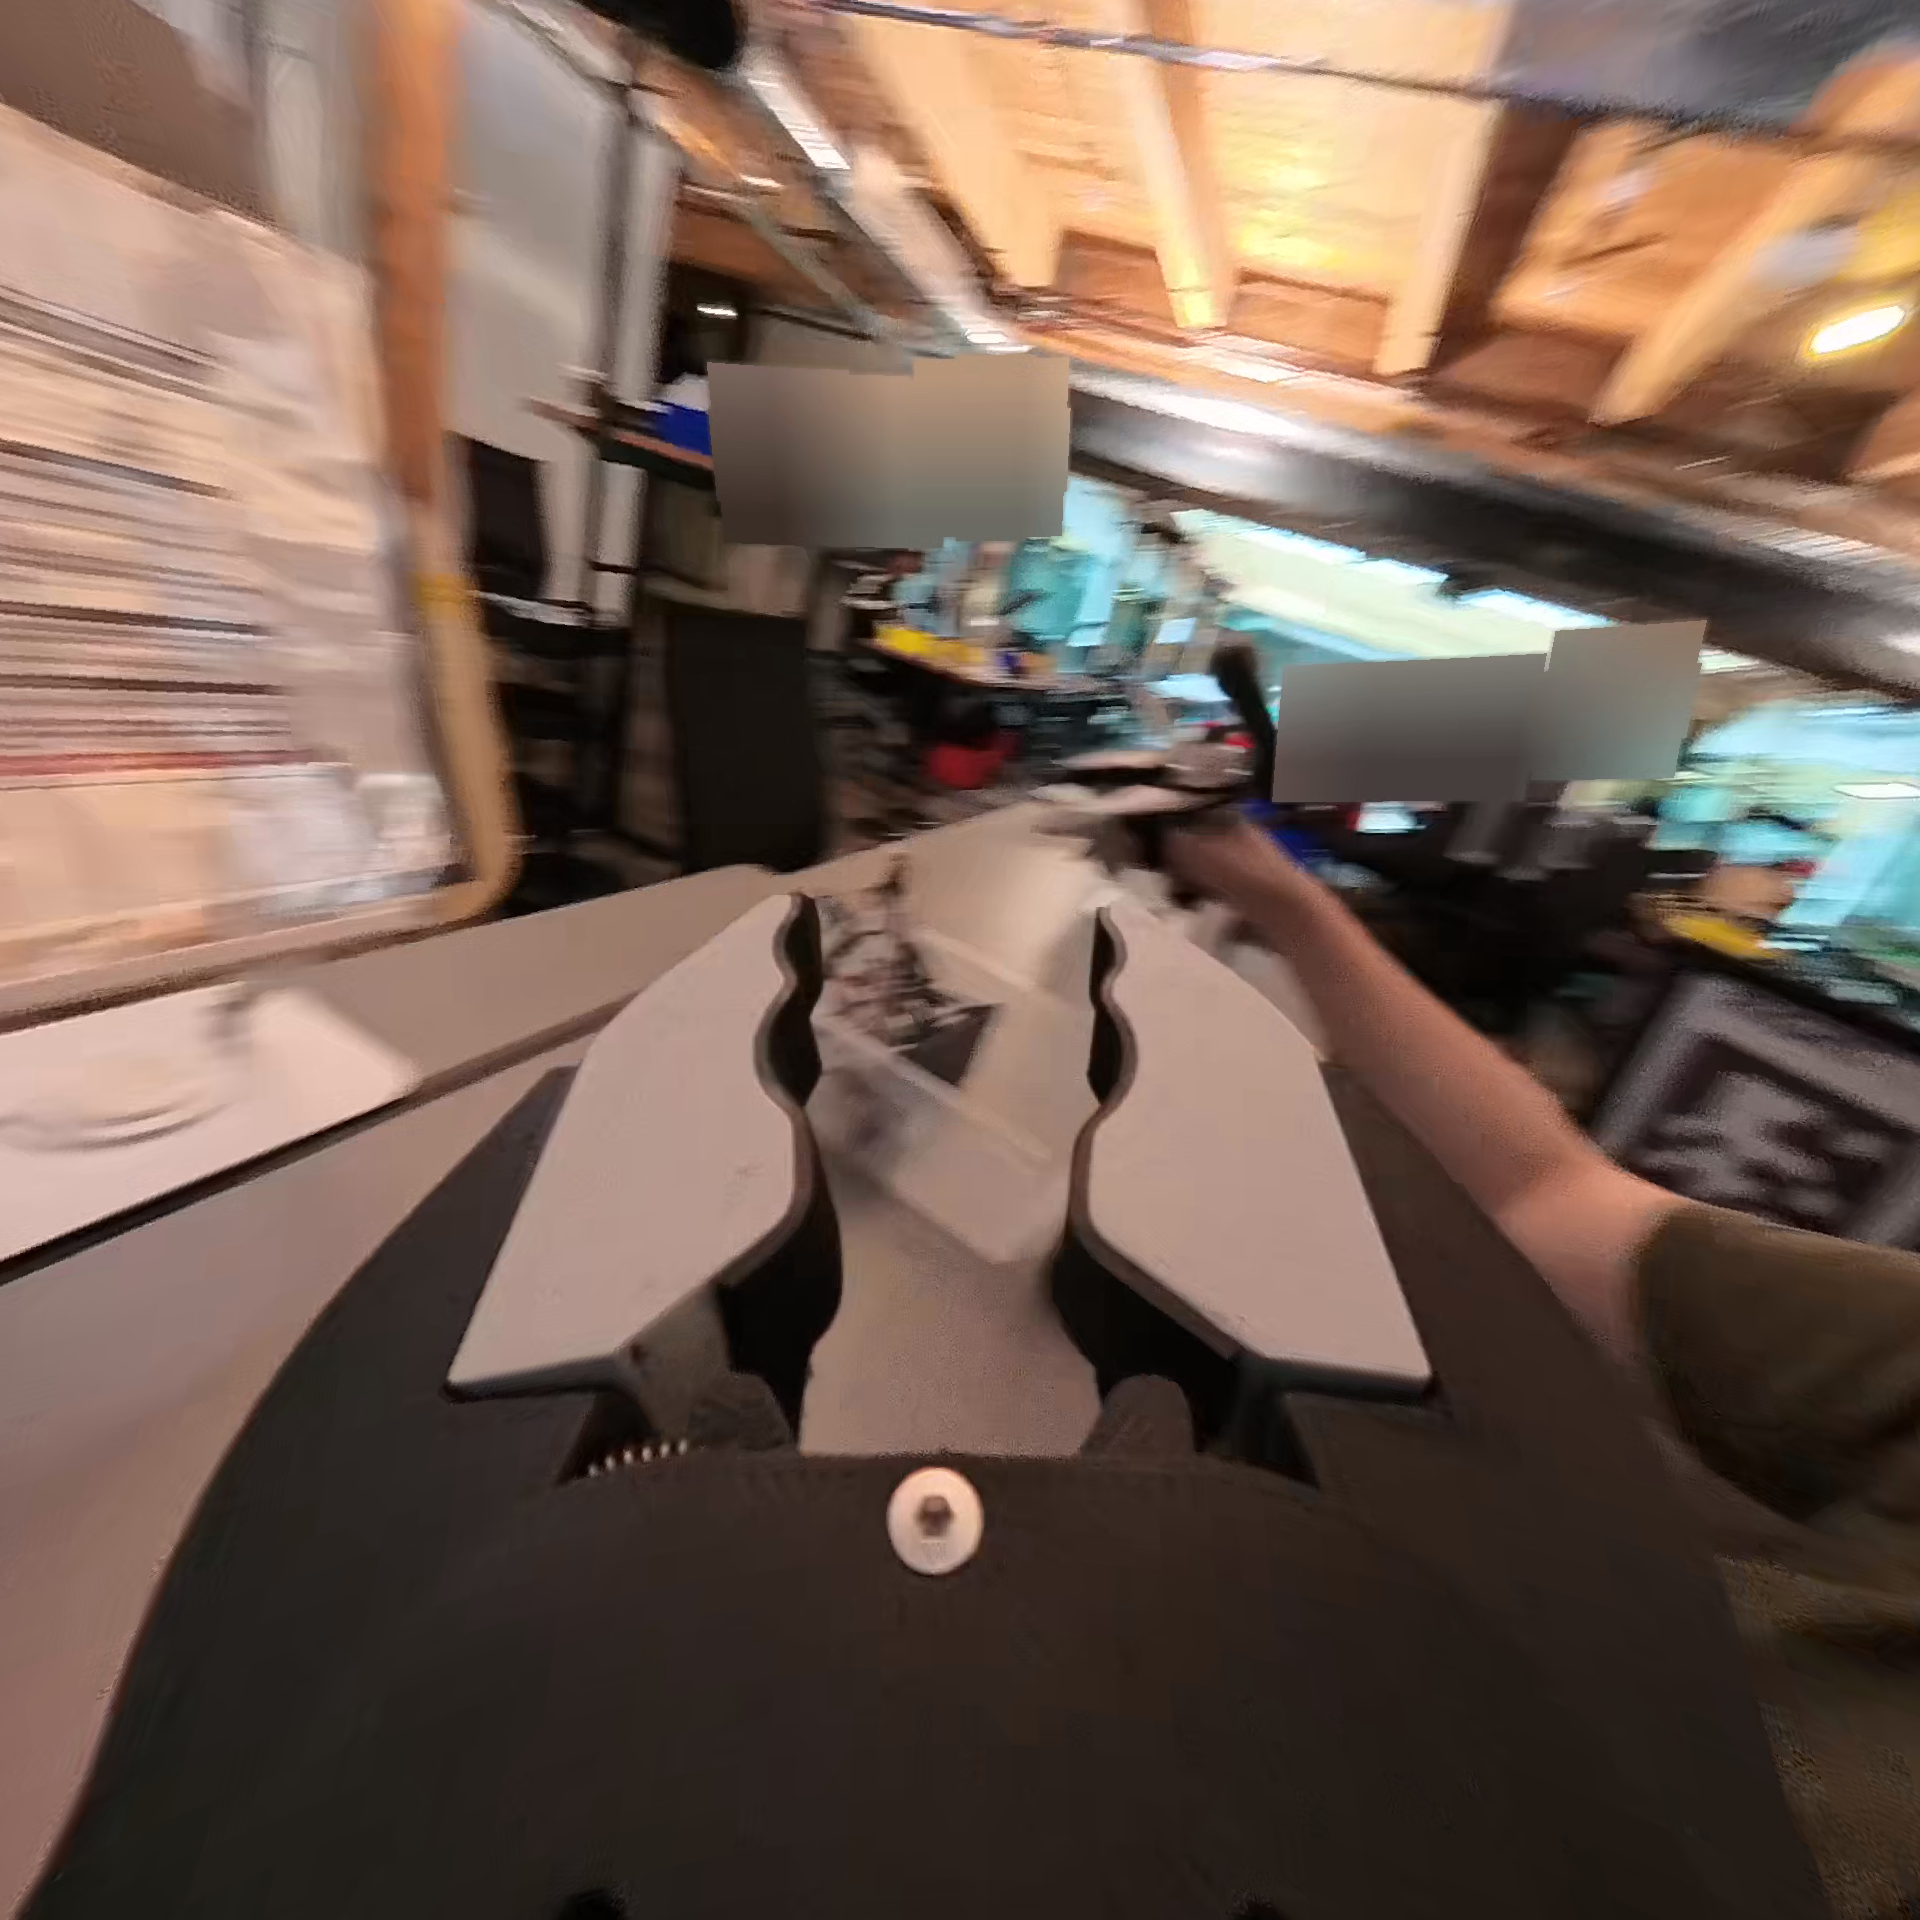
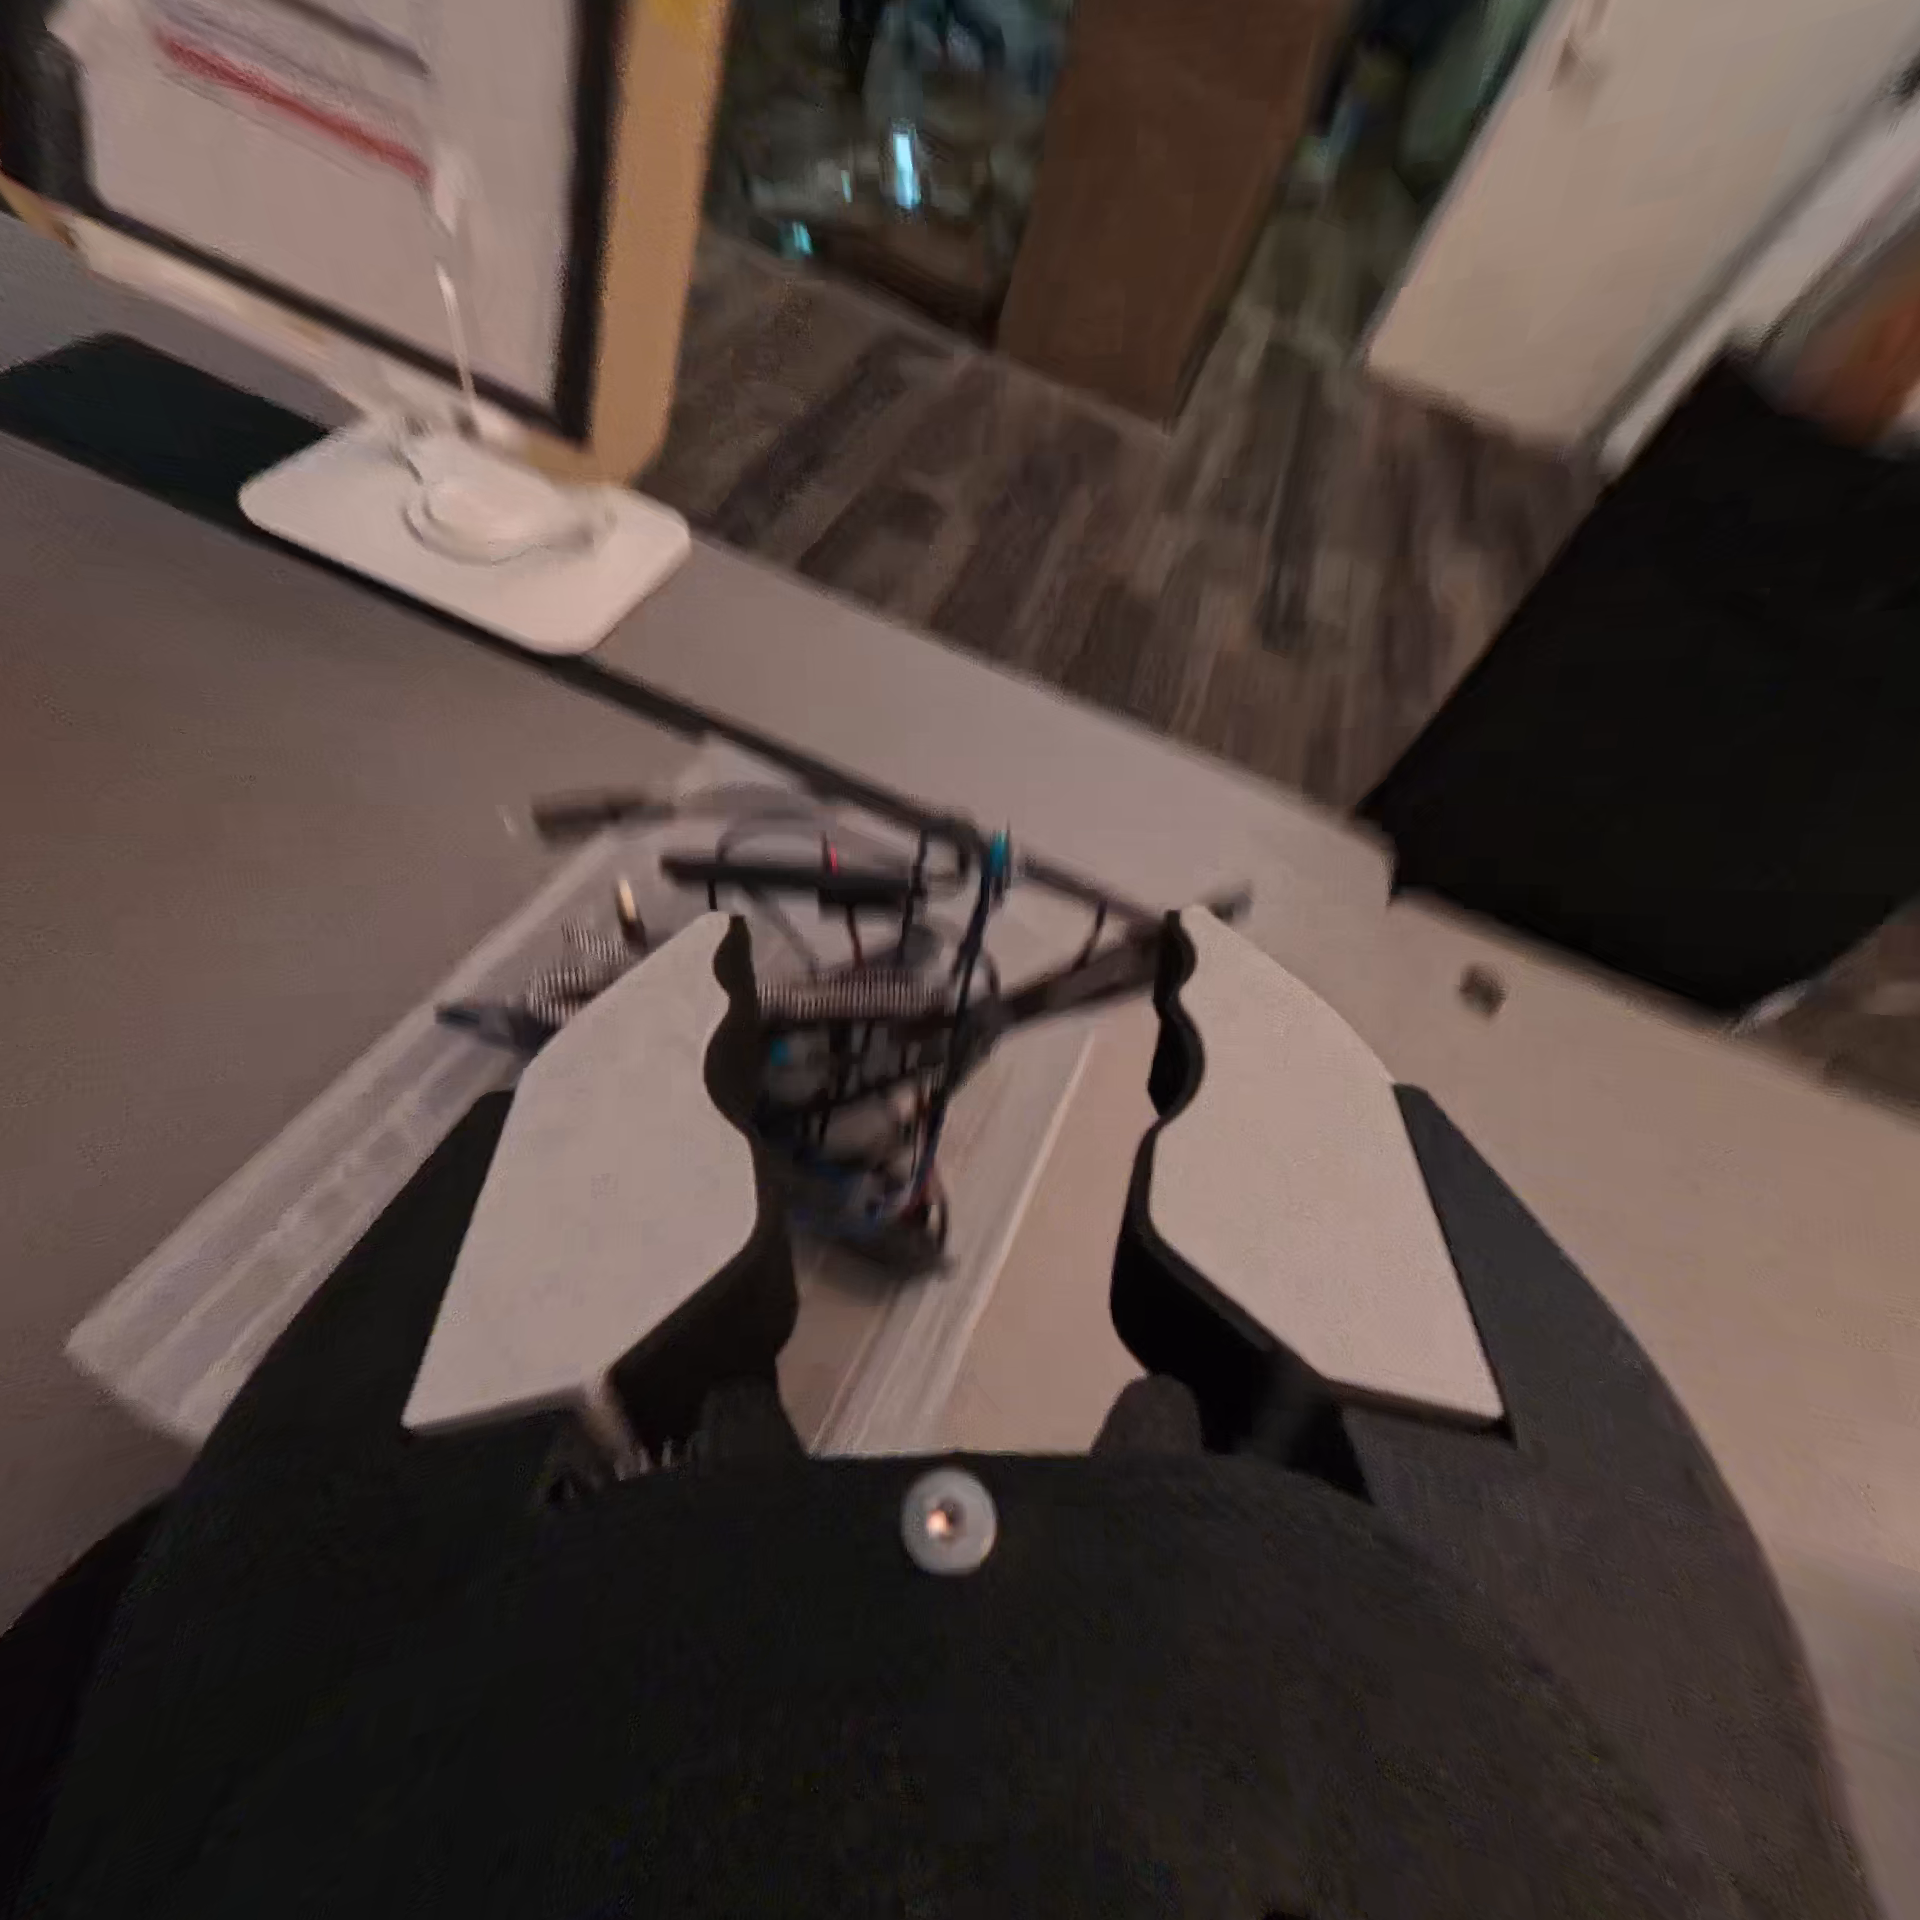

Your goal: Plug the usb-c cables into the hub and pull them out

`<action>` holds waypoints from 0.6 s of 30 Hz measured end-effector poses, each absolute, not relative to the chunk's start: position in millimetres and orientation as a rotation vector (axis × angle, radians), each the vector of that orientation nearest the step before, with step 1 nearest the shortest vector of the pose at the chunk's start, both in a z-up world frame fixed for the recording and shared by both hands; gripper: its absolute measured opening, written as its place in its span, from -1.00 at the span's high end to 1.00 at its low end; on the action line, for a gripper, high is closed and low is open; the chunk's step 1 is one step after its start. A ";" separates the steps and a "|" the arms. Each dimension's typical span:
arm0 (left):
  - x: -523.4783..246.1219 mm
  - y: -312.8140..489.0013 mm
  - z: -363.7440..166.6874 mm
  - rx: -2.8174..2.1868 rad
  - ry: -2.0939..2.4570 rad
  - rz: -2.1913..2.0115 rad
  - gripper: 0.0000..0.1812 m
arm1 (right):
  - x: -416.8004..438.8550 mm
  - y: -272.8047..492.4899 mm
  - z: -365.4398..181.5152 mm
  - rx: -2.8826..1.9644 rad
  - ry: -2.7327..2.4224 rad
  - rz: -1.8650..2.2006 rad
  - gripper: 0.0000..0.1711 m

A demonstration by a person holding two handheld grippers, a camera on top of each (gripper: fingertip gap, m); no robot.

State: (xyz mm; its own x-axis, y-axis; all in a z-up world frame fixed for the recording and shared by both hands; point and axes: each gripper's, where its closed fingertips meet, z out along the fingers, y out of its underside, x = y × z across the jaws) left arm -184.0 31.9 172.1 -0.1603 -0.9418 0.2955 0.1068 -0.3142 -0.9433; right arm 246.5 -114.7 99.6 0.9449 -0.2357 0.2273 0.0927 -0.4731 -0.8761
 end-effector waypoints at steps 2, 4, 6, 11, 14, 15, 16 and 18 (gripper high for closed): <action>-209.8 61.5 158.2 -1.382 0.976 -1.328 0.46 | 259.8 -145.4 41.5 -2.170 0.245 -0.235 0.06; -245.0 104.0 131.2 -1.568 0.912 -1.032 0.40 | 260.4 -167.9 -10.2 -2.294 0.347 -0.103 0.04; -292.0 148.3 95.9 -1.750 0.851 -0.759 0.32 | 255.3 -180.0 -45.1 -2.357 0.392 -0.042 0.05; -411.2 226.5 25.4 -1.975 0.596 -0.442 0.16 | 253.7 -203.4 -100.6 -2.554 0.478 -0.125 0.21; -443.1 251.3 0.6 -1.981 0.496 -0.434 0.12 | 249.4 -204.7 -114.7 -2.643 0.492 -0.126 0.37; -448.1 258.7 -11.3 -2.000 0.497 -0.417 0.11 | 249.2 -204.4 -118.6 -2.669 0.496 -0.126 0.42; -450.8 265.4 -23.6 -2.024 0.512 -0.402 0.10 | 249.3 -204.3 -123.3 -2.701 0.497 -0.125 0.46; -449.5 277.8 -44.2 -2.062 0.533 -0.418 0.08 | 243.9 -203.3 -134.9 -2.769 0.469 -0.072 0.59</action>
State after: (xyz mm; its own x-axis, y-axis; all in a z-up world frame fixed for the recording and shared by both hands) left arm -449.5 277.8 -44.2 0.8477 -0.5238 0.0833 -0.2060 -0.4698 -0.8584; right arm 243.9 -203.3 -134.9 0.9444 -0.3288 -0.0050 -0.3120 -0.8911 -0.3296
